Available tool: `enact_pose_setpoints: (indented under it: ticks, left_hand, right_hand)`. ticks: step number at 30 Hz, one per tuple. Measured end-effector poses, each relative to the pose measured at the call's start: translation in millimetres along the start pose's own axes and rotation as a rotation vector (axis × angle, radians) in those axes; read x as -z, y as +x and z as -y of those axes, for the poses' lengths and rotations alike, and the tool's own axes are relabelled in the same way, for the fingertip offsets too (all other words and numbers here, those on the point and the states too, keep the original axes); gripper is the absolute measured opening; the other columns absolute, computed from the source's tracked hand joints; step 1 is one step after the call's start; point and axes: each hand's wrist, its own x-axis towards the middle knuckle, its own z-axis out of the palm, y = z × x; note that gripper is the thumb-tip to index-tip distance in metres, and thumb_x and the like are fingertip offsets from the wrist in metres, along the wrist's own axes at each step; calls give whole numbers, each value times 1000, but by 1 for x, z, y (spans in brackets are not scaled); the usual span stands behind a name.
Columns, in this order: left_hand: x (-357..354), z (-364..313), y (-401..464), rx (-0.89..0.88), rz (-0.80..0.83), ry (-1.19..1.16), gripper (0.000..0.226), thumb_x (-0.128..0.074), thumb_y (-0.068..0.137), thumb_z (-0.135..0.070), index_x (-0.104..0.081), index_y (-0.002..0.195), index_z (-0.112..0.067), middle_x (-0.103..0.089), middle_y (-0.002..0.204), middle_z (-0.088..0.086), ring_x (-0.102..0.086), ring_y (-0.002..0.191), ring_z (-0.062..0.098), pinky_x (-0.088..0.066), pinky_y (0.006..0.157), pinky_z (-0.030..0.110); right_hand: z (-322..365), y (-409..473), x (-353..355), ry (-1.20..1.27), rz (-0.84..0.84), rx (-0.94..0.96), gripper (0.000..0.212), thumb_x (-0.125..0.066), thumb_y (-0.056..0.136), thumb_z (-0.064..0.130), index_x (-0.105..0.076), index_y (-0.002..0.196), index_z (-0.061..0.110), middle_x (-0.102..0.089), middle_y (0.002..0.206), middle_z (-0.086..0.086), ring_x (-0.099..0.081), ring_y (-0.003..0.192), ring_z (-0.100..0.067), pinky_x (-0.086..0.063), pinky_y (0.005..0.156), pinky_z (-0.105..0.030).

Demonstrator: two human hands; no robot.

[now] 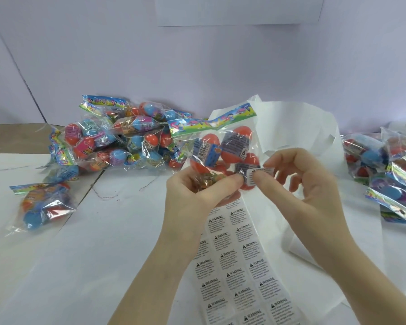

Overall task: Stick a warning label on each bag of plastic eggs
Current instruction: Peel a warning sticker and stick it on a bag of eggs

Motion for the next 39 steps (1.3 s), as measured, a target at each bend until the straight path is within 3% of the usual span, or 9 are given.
enact_pose_setpoints:
  ticks: [9,12,16,20,25,27,30,34,39]
  left_hand:
    - [-2,-3,-3,-30,28,53,14,-74,59,-15,-75,73,-16,-74,75,2,-71,73,16,-57,70,24]
    - [-3,-2,-3,-43,-26,110,34,-89,48,-17,-73,78,-13,-74,77,4,-70,72,14,-57,70,24]
    - [-4,-1,-2,-48,-84,39,31,-78,48,-25,-73,76,-13,-74,74,5,-70,69,15,-55,63,20]
    - [-2,-2,-1,-15,-80,-44,29,-78,45,-28,-75,70,-13,-73,73,5,-69,66,16,-53,59,19]
    - [-1,-2,0,12,-22,-92,18,-83,53,-20,-75,68,-14,-73,71,4,-71,70,22,-53,57,19]
    - [-2,-2,-1,16,-4,-85,13,-77,58,-19,-75,69,-13,-73,69,4,-71,71,22,-53,57,19]
    - [-5,-2,-4,28,26,-85,9,-74,60,-17,-75,68,-14,-71,65,2,-71,66,18,-54,58,20]
    - [-7,0,-5,51,37,-102,10,-73,61,-15,-76,70,-13,-74,73,6,-71,66,16,-54,57,20]
    - [-9,1,-4,56,18,-127,12,-72,60,-14,-77,71,-12,-73,71,5,-69,62,14,-53,56,20]
  right_hand:
    - [1,-1,-1,-68,-9,8,12,-67,69,35,-56,74,37,-60,72,21,-48,67,-2,-33,62,-10]
    - [2,-1,-2,-68,-15,4,12,-67,68,33,-58,74,38,-61,71,21,-48,65,-2,-34,59,-8]
    - [4,-2,-3,-31,-37,-4,13,-70,66,34,-64,77,37,-62,71,16,-48,58,-2,-35,55,-7]
    - [5,0,-1,109,-81,-71,36,-71,66,40,-63,101,46,-57,68,17,-45,54,-2,-39,56,-8]
    - [5,5,1,233,-67,-231,55,-73,54,52,-63,104,32,-63,74,20,-52,63,4,-39,59,-6]
    - [6,3,-2,282,14,-254,48,-73,58,50,-69,100,27,-69,80,18,-57,66,8,-40,59,-4]
    - [8,-2,-8,374,120,-236,23,-70,67,47,-77,74,26,-71,71,9,-60,66,1,-45,62,-10]
    - [4,-2,-8,485,71,-310,35,-58,69,48,-77,65,19,-72,68,-1,-63,65,-9,-50,64,-18]
    - [6,-3,-10,409,41,-236,33,-57,77,48,-76,65,24,-71,65,3,-63,61,-5,-48,61,-14]
